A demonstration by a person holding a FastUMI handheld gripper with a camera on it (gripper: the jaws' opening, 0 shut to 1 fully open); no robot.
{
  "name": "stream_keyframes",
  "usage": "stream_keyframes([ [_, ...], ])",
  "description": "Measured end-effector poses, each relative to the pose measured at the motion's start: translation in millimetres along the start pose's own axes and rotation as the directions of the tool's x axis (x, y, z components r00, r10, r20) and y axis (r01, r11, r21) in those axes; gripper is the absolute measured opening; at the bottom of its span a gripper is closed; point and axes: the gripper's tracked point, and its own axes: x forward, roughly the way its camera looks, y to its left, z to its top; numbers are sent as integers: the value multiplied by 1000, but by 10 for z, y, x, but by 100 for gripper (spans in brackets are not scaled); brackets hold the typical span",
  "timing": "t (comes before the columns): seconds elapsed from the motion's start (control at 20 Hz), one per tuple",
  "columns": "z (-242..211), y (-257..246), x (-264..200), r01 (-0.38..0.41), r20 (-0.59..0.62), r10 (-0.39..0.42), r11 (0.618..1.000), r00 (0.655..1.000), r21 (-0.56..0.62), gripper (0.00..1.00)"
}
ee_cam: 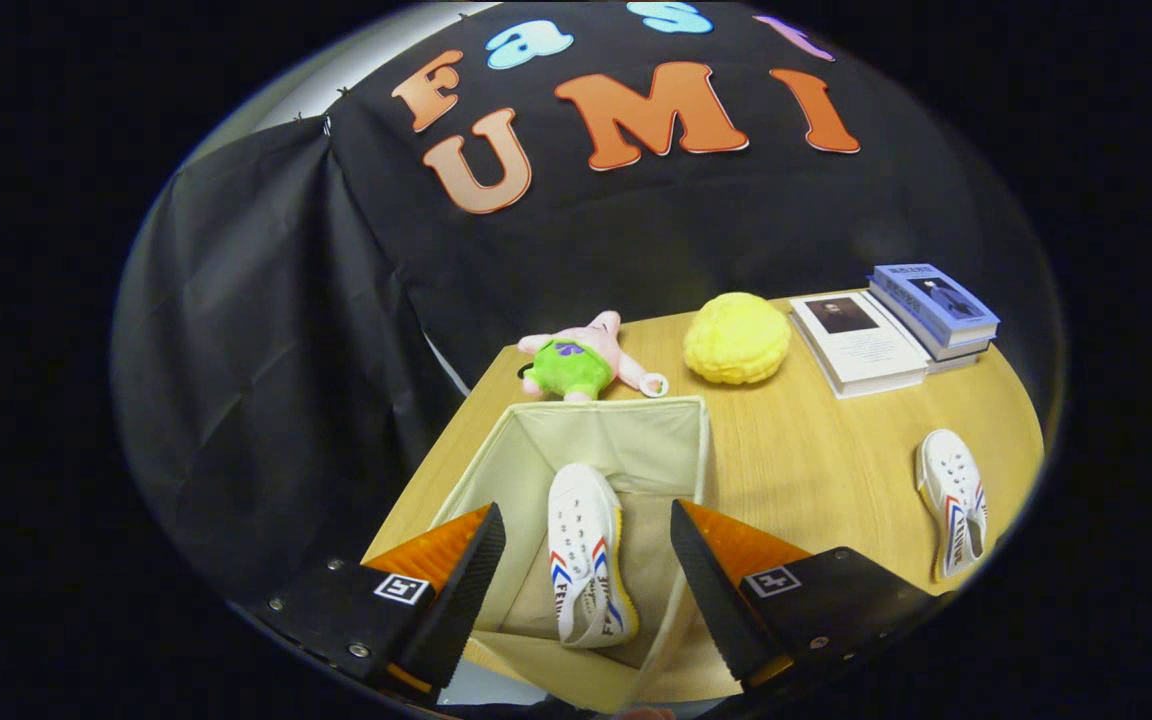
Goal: Open the storage box then place both shoes into the box .Put the left shoe in first, then the right shoe, with the right side of both shoes facing outward in a uniform manner.
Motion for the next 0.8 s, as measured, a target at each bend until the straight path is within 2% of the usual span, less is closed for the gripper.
stream_keyframes([
  [0.45, 281, -1265, -475, 200, 98, -199, 980, 975, 0, 98],
  [0.8, 89, -2375, -778, 344, 99, -343, 939, 934, 0, 98],
])
